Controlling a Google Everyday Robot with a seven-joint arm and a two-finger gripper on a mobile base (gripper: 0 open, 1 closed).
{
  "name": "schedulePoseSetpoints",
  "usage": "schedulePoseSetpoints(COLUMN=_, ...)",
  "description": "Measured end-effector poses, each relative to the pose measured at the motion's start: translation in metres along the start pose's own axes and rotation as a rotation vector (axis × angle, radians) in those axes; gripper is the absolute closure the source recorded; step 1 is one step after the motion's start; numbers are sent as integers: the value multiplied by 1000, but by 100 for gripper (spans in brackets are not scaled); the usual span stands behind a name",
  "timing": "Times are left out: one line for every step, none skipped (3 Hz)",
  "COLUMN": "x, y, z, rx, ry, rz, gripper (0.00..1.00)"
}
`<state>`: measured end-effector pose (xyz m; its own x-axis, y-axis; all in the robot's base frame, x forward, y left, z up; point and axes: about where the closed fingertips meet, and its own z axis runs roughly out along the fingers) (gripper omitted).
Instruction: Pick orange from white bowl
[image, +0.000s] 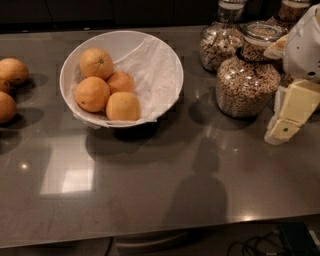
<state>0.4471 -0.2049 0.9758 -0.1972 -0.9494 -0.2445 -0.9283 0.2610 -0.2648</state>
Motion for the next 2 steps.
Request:
schedulePoseSetpoints(x=-33, y=-16, z=8, rx=30, ry=-69, rz=-45, gripper=0)
schedulePoseSetpoints(x=-69, y=-30, z=9, rx=55, ry=-135, rz=-99, gripper=0)
